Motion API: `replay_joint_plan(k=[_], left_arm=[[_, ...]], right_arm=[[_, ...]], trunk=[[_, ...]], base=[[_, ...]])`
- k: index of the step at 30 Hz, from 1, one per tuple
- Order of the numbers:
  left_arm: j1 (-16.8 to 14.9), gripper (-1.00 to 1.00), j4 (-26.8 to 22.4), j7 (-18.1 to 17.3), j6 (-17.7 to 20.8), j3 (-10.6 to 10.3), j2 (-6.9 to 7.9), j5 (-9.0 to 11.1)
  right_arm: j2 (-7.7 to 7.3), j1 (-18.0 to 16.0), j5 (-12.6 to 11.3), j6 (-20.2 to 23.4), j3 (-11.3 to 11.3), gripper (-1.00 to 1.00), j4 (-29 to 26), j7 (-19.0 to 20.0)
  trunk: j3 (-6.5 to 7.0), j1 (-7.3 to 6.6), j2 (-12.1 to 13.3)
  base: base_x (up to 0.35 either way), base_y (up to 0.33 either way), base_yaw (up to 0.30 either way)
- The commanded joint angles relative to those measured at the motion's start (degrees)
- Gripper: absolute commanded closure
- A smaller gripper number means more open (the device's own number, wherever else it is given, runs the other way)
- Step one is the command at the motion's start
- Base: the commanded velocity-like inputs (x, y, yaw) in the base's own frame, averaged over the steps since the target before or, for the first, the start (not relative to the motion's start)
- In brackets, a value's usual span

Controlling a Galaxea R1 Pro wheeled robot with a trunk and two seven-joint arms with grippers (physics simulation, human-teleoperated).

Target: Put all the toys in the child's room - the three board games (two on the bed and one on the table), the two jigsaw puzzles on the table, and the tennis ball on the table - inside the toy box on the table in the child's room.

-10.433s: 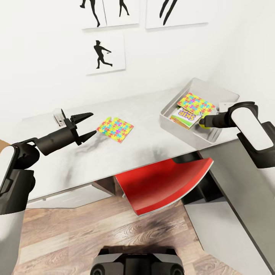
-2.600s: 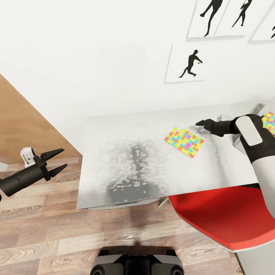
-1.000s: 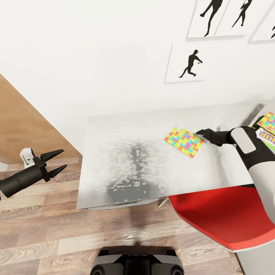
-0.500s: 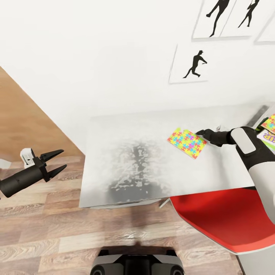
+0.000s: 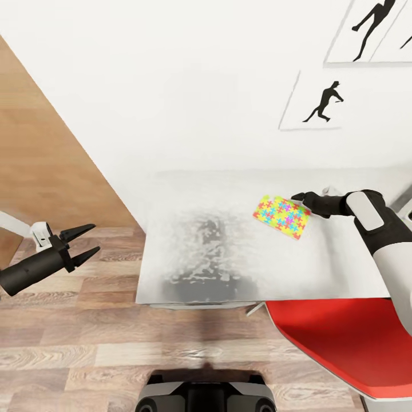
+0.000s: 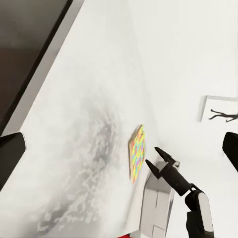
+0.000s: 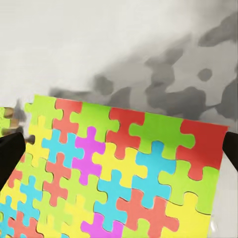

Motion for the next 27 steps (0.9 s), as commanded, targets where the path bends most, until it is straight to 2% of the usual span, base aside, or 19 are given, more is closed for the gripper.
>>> replay_joint_plan(k=[1, 11, 27], left_arm=[[0.0, -1.0, 0.0, 0.6, 0.2, 0.0, 0.0, 0.6], [0.4, -1.0, 0.1, 0.5, 0.2, 0.1, 0.01, 0.6], [0.5, -1.0, 0.1, 0.5, 0.1, 0.2, 0.01, 0.6]], right_arm=[[-0.12, 0.0, -0.6, 0.1, 0.3, -1.0, -0.1, -0.4], [-0.26, 0.0, -0.6, 0.1, 0.3, -1.0, -0.1, -0.3], [-0.27, 0.0, -0.6, 0.0, 0.2, -1.0, -0.1, -0.3]], trunk=[[-0.07, 0.03, -0.1], [-0.06, 0.03, -0.1], [-0.06, 0.03, -0.1]], base=[[0.0, 0.0, 0.069], [-0.004, 0.0, 0.019], [-0.079, 0.0, 0.011]])
